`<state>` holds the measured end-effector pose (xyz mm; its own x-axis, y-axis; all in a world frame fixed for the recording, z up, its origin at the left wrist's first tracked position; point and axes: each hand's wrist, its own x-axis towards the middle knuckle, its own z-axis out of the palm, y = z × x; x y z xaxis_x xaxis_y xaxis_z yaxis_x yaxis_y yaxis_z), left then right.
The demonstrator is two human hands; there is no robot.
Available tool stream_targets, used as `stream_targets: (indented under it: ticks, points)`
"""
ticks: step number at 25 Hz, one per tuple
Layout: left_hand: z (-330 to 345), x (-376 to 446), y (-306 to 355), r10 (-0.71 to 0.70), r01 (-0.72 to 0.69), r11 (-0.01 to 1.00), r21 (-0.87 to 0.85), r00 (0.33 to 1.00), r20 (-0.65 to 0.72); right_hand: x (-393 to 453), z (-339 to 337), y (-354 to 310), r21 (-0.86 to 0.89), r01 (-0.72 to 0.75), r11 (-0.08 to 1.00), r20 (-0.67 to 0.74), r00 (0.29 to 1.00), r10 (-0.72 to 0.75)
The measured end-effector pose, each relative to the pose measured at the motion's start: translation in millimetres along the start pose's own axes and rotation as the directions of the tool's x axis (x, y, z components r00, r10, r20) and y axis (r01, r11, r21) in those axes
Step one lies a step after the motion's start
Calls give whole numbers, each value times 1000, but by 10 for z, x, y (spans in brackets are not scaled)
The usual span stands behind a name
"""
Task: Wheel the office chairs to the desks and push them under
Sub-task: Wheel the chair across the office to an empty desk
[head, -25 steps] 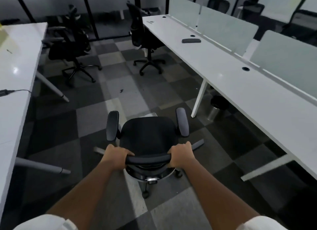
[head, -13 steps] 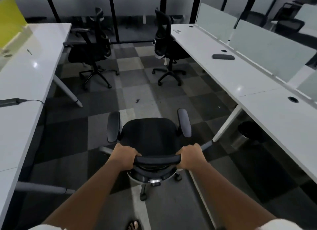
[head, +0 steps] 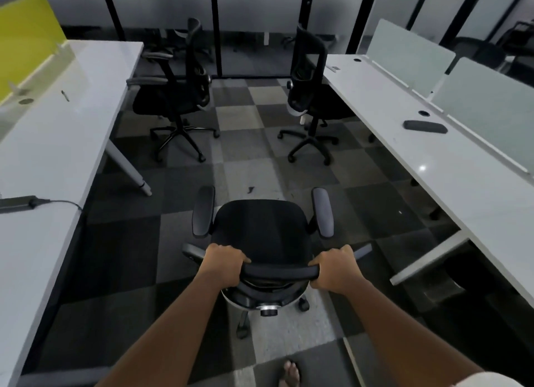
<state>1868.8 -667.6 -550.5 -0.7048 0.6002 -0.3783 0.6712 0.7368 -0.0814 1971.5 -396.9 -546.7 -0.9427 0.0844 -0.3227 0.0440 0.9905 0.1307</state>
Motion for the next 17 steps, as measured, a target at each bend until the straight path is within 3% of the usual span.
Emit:
stream_targets:
  ticks: [8,17]
  points:
    - [-349,1298,-885,-122,120,987,-104,992,-16,1822,-669,226,-110,108,988,49,993,-103]
    - [-688,2595,-1917,-234,232,969,-81,972,-17,3781,-1180,326,-123,212,970,80,976,-203]
